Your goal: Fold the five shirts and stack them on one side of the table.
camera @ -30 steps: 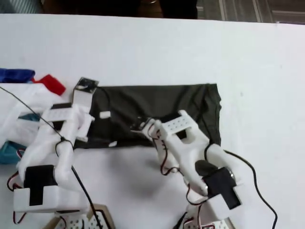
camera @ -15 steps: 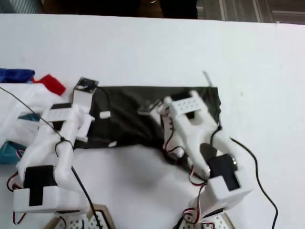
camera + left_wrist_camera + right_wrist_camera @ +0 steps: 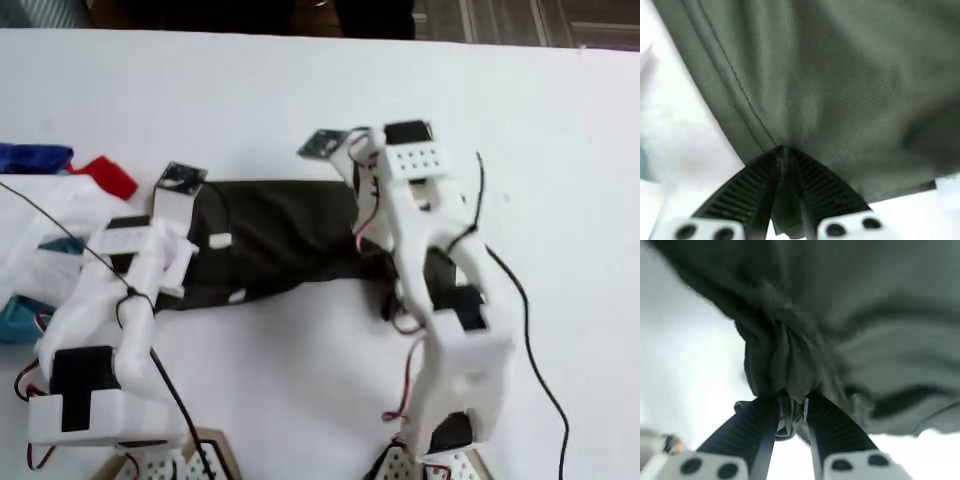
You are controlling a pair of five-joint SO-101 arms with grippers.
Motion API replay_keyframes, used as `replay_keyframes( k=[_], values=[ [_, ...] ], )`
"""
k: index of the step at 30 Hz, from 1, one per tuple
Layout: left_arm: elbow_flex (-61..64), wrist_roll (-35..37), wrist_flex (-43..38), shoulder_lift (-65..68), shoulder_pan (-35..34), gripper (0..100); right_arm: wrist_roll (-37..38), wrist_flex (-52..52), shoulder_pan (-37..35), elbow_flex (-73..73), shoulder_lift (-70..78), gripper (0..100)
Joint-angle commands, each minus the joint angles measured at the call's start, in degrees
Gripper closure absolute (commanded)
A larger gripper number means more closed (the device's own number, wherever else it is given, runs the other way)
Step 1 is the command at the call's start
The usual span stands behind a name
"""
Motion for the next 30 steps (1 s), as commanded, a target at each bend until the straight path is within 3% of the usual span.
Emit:
replay_keyframes(
  k=[1,4,9,18,23,27,30],
  values=[
    [0.1,0.4,-1.2,-0.7,-0.4,97,0.5,2.9,0.7,-17.9,10.3,97.8],
    [0.1,0.4,-1.2,-0.7,-0.4,97,0.3,6.4,0.8,-30.2,19.4,95.1],
    [0.1,0.4,-1.2,-0.7,-0.4,97,-5.2,6.4,5.0,-41.9,26.1,75.2],
    [0.1,0.4,-1.2,-0.7,-0.4,97,-15.1,6.5,11.1,-55.7,26.2,77.6],
    [0.1,0.4,-1.2,-0.7,-0.4,97,-15.5,6.5,10.8,-48.4,18.5,80.6],
    [0.1,0.4,-1.2,-0.7,-0.4,97,-15.5,6.5,7.3,-32.0,4.4,98.8],
    [0.1,0.4,-1.2,-0.7,-0.4,97,-15.6,6.5,5.3,-16.0,-7.4,91.3]
  ],
)
